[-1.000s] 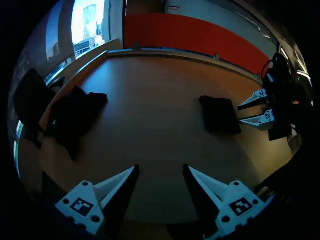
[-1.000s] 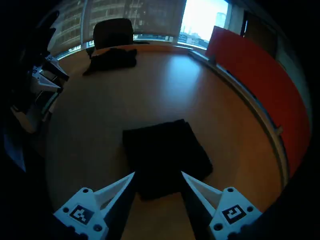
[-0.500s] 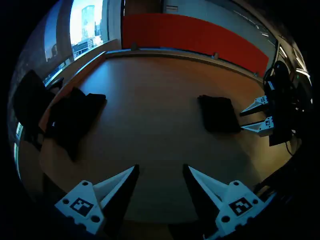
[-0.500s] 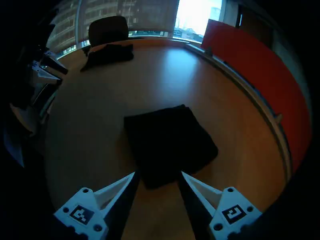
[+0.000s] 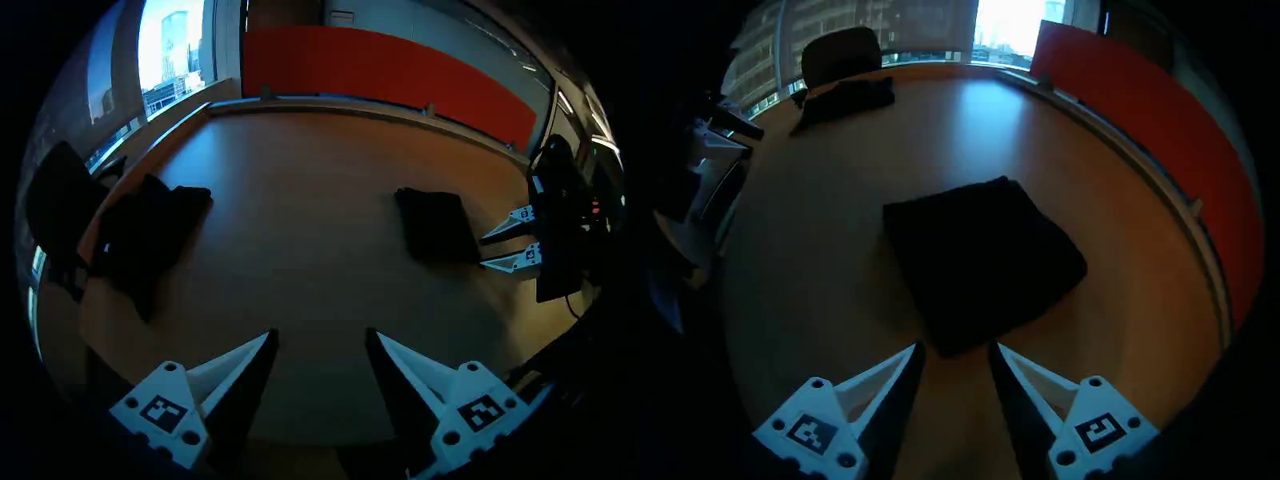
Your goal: Fold towel
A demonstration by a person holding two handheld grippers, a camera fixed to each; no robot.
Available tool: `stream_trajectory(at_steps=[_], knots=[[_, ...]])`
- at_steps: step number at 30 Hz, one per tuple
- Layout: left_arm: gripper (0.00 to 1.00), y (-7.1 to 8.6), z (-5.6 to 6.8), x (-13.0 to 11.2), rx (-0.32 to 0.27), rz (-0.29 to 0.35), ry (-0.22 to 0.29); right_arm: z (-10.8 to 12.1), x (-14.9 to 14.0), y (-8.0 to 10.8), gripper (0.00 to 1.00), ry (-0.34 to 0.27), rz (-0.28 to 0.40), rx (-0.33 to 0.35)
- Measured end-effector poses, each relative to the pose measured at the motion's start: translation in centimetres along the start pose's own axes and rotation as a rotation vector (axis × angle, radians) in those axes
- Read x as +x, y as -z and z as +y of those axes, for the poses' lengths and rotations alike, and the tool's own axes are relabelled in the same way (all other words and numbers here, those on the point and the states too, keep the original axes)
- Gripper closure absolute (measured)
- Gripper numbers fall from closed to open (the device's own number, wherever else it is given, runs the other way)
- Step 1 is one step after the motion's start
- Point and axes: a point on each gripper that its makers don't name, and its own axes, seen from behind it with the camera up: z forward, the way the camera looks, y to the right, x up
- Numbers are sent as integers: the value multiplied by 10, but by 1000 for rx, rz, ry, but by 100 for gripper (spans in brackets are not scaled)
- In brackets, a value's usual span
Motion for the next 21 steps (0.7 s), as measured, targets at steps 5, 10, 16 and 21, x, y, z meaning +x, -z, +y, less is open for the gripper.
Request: stream_trajectory(at_steps=[5,10,16,21], knots=[[20,0,1,-2,-1,-1,2,-1,-2,-2,62,-40,0,-1],[20,1,2,-2,-1,-1,0,-2,-7,-4,66,-48,-7,1],[20,2,1,-3,-1,-2,1,-5,-8,-5,66,-49,-8,2],[20,3,1,-3,1,-1,-3,-5,-9,-5,81,-60,-4,5]])
